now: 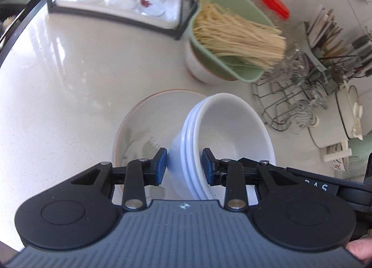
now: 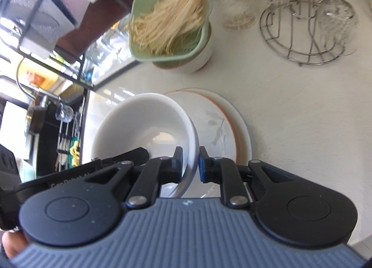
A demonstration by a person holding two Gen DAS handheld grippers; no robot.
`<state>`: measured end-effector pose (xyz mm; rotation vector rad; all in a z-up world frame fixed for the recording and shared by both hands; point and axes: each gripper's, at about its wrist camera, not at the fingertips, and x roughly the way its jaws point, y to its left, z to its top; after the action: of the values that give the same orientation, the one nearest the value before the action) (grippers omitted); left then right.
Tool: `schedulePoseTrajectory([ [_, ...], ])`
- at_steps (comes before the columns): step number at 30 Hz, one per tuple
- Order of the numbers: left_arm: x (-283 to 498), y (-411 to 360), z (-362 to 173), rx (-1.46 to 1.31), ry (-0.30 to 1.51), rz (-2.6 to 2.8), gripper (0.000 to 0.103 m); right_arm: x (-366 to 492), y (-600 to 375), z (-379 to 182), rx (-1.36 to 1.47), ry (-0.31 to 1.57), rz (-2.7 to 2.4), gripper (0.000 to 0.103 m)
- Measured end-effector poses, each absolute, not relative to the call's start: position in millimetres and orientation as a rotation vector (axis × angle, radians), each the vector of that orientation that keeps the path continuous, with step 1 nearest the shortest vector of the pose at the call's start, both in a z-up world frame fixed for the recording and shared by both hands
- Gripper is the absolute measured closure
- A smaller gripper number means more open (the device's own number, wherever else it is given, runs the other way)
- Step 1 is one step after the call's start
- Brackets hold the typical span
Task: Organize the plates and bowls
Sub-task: 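Lift the bowl stack with both grippers and carry it over the plate stack, then lower the bowl stack onto the plates and open both grippers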
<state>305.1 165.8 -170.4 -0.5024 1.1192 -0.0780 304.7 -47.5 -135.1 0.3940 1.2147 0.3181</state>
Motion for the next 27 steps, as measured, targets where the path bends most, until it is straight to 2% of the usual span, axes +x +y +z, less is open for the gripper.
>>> schedulePoseTrajectory([
  [6,310.6,166.1,-184.6,-0.482,1.148,-0.071,0.066,309.9,-39.2,-152.8,0.358,1.254,0.313,0.087],
  [11,311.1,168.3,-190.5,-0.465,1.165,-0.082,0.066,309.8,-38.4,-154.0,0.370,1.227,0.308,0.082],
  [12,311.0,169.0,-191.1,-0.461,1.168,-0.083,0.064,309.4,-38.2,-153.0,0.367,1.218,0.307,0.082],
  [15,309.8,173.8,-189.0,-0.469,1.168,-0.085,0.045,308.1,-38.9,-149.7,0.364,1.207,0.307,0.081],
  [16,308.8,175.4,-186.3,-0.472,1.158,-0.092,0.043,307.4,-39.3,-147.7,0.357,1.202,0.302,0.082],
  [27,300.7,183.0,-141.5,-0.395,1.116,-0.139,0.043,286.3,-50.2,-108.8,0.345,1.050,0.291,0.082],
])
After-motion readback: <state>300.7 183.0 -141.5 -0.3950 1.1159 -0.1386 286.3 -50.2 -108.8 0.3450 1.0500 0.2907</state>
